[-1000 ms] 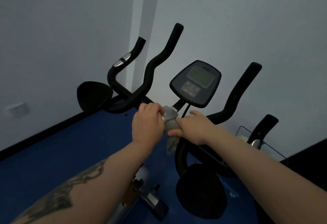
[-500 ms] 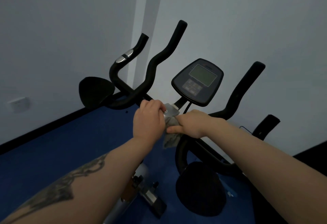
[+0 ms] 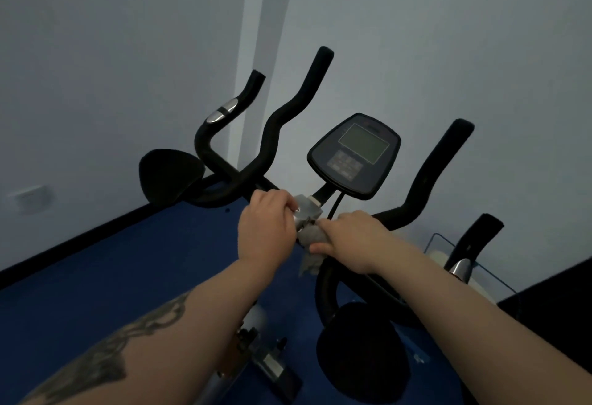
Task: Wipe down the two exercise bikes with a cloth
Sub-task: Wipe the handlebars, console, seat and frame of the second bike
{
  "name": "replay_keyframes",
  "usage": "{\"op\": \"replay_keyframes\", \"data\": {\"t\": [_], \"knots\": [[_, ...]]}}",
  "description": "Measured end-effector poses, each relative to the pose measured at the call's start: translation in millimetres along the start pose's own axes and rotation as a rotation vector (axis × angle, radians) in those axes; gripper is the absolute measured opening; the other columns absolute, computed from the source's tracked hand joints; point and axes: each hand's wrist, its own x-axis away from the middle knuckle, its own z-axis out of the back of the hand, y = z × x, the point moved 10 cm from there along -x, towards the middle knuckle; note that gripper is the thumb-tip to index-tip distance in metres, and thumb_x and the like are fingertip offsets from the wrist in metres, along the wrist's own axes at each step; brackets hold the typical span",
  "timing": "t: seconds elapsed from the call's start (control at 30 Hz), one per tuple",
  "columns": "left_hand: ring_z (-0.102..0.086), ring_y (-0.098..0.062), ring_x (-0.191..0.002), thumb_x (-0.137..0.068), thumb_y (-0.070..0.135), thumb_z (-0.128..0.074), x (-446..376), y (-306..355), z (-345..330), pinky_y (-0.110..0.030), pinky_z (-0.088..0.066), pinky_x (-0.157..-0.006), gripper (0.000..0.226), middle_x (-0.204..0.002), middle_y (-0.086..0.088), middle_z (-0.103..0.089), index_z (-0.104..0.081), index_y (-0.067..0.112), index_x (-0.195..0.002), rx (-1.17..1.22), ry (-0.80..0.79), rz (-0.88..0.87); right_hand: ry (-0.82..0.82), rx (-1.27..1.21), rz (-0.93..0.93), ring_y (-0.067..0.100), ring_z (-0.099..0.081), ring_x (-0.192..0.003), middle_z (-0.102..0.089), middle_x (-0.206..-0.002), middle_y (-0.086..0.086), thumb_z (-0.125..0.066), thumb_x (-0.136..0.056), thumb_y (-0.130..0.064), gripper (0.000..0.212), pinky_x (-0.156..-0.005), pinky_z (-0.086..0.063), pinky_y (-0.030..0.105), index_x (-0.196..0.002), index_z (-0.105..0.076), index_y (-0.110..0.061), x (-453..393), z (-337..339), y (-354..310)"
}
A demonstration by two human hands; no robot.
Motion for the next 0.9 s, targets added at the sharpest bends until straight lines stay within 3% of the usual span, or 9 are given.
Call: {"op": "replay_keyframes", "data": {"t": [0.13, 0.3, 0.4, 0.5, 0.63, 0.7, 0.77, 0.83, 0.9], "knots": [[-0.057, -0.023, -0.080, -0.082, -0.003, -0.057, -0.8, 3.2, 1.3, -0.041, -0.045, -0.058, 0.017, -0.077, 0.000, -0.063, -0.065, 0.011, -0.079, -0.013, 0.008, -0.005, -0.218, -0.266, -0.082, 0.022, -0.053, -0.089, -0.060, -0.103, 0.006, -0.037, -0.096, -0.062, 0.052, -0.075, -0.035, 0.032, -0.112, -0.057, -0.017, -15.3, -4.2, 2.7], [-0.056, -0.022, -0.077, -0.082, -0.003, -0.056, -0.3, 5.1, 5.5, -0.039, -0.044, -0.056, 0.017, -0.075, 0.010, -0.051, -0.064, 0.011, -0.079, 0.001, 0.027, -0.023, 0.017, 0.094, -0.007, 0.028, -0.057, -0.099, -0.064, -0.108, 0.010, -0.037, -0.098, -0.057, 0.047, -0.081, -0.033, 0.037, -0.115, -0.054, -0.016, 6.9, 1.3, -10.2], [-0.056, -0.022, -0.076, -0.081, -0.003, -0.056, -0.6, 5.4, 5.0, -0.039, -0.044, -0.056, 0.018, -0.074, 0.005, -0.057, -0.064, 0.012, -0.077, -0.008, 0.029, -0.023, -0.067, 0.086, 0.003, 0.025, -0.057, -0.099, -0.062, -0.108, 0.005, -0.034, -0.101, -0.052, 0.039, -0.077, -0.030, 0.035, -0.113, -0.058, -0.023, -8.2, 2.8, -12.6], [-0.057, -0.023, -0.078, -0.080, -0.004, -0.057, 0.0, 4.7, 4.9, -0.041, -0.045, -0.058, 0.018, -0.075, 0.008, -0.056, -0.065, 0.012, -0.078, -0.015, 0.027, -0.011, -0.176, 0.057, 0.062, 0.024, -0.054, -0.107, -0.058, -0.107, 0.003, -0.030, -0.105, -0.048, 0.034, -0.090, -0.036, 0.037, -0.124, -0.056, -0.036, -16.2, -0.5, -19.8], [-0.056, -0.022, -0.079, -0.083, -0.004, -0.056, -0.7, 4.3, 4.5, -0.037, -0.043, -0.059, 0.018, -0.076, 0.013, -0.049, -0.064, 0.012, -0.079, -0.009, 0.016, -0.004, -0.161, -0.107, 0.002, 0.019, -0.056, -0.091, -0.056, -0.085, -0.004, -0.032, -0.098, -0.060, 0.045, -0.103, -0.029, 0.038, -0.093, -0.055, -0.021, -7.8, -7.9, 2.0], [-0.055, -0.021, -0.080, -0.083, -0.003, -0.056, -0.5, 2.3, 2.9, -0.037, -0.043, -0.060, 0.018, -0.076, 0.009, -0.056, -0.064, 0.013, -0.079, -0.012, 0.010, -0.007, -0.198, -0.136, 0.007, 0.014, -0.050, -0.075, -0.052, -0.076, -0.006, -0.035, -0.095, -0.065, 0.048, -0.097, -0.033, 0.036, -0.080, -0.050, -0.022, -9.4, -11.2, 7.2], [-0.055, -0.021, -0.081, -0.083, -0.002, -0.055, -0.9, 1.7, 0.1, -0.038, -0.044, -0.061, 0.018, -0.077, 0.004, -0.061, -0.064, 0.013, -0.080, -0.011, -0.001, -0.016, -0.289, -0.241, -0.028, 0.014, -0.049, -0.073, -0.051, -0.076, -0.006, -0.039, -0.093, -0.066, 0.046, -0.081, -0.039, 0.034, -0.077, -0.048, -0.024, -14.6, -12.6, 9.9], [-0.055, -0.022, -0.081, -0.083, 0.000, -0.053, -0.8, 1.1, -0.9, -0.039, -0.044, -0.060, 0.017, -0.078, 0.002, -0.063, -0.064, 0.012, -0.080, -0.011, -0.002, -0.016, -0.367, -0.415, -0.061, 0.016, -0.052, -0.082, -0.056, -0.088, -0.003, -0.044, -0.093, -0.063, 0.042, -0.076, -0.038, 0.031, -0.085, -0.053, -0.023, -20.3, -14.7, 7.3], [-0.055, -0.022, -0.082, -0.083, -0.001, -0.053, -0.7, 0.2, -1.2, -0.040, -0.044, -0.060, 0.017, -0.078, 0.002, -0.063, -0.065, 0.012, -0.080, 0.004, -0.004, 0.000, -0.371, -0.411, -0.074, 0.019, -0.052, -0.088, -0.056, -0.098, 0.002, -0.044, -0.094, -0.061, 0.043, -0.079, -0.038, 0.031, -0.098, -0.057, -0.020, -17.0, -15.3, 4.5]]}}
